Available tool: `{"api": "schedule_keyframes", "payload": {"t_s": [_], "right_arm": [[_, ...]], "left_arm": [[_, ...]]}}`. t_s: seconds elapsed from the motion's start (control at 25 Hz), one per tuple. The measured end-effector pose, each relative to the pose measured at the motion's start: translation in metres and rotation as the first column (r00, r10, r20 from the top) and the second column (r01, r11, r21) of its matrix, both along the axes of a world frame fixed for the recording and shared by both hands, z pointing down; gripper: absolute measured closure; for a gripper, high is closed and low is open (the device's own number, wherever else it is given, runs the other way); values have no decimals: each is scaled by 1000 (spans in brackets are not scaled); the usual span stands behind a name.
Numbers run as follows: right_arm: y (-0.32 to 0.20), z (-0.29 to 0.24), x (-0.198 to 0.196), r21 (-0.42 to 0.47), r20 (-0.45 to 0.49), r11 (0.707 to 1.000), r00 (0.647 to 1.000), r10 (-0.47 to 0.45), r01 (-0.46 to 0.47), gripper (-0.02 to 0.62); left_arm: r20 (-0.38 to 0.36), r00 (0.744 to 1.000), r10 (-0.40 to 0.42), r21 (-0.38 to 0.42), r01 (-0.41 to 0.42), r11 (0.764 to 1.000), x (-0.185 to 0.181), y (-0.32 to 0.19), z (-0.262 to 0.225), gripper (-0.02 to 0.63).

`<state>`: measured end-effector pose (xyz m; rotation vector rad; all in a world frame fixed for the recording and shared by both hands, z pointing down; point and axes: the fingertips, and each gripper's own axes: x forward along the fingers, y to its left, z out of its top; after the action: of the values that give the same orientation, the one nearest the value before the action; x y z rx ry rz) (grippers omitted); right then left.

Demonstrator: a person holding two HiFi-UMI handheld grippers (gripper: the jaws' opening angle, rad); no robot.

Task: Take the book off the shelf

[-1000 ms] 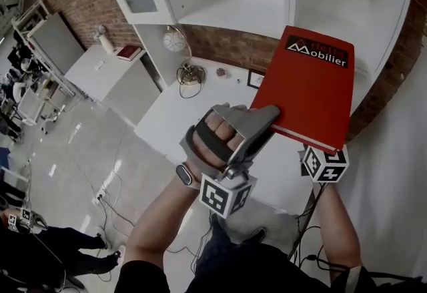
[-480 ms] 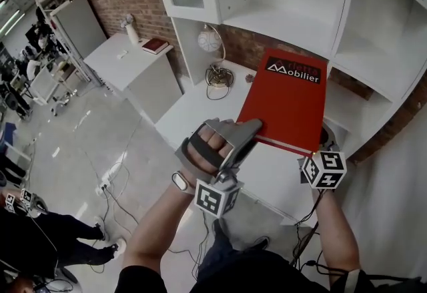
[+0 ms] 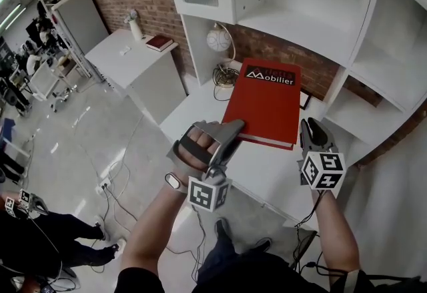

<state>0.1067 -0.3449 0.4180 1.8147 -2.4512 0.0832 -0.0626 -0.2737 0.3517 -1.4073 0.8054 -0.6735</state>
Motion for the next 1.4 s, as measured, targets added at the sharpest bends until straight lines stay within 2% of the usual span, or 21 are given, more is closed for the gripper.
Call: {"api": "schedule_keyframes", "payload": {"t_s": [0.16,0.52,0.84,1.08,1.4], "right_arm": [[-12,4,-5,-13,2,1000,1000,6,-6,523],[-32,43,-10,-84,-43,996,998,33,-37,523],[-41,82,5,-165,-75,982,994,78,-89,523],[-48,112,14,-219,-82,969,992,95,-111,523],[-51,153,11,-305,-99,948,993,69,-96,523]], "left_arm": [[-2,1000,-30,-55,30,998,-19,-17,21,437],[30,999,-35,-173,40,984,-45,-62,85,438],[100,995,-20,-297,49,954,-53,-110,164,437],[115,993,24,-379,22,925,-42,-125,219,437],[152,988,1,-452,68,889,-42,-145,275,438]]}}
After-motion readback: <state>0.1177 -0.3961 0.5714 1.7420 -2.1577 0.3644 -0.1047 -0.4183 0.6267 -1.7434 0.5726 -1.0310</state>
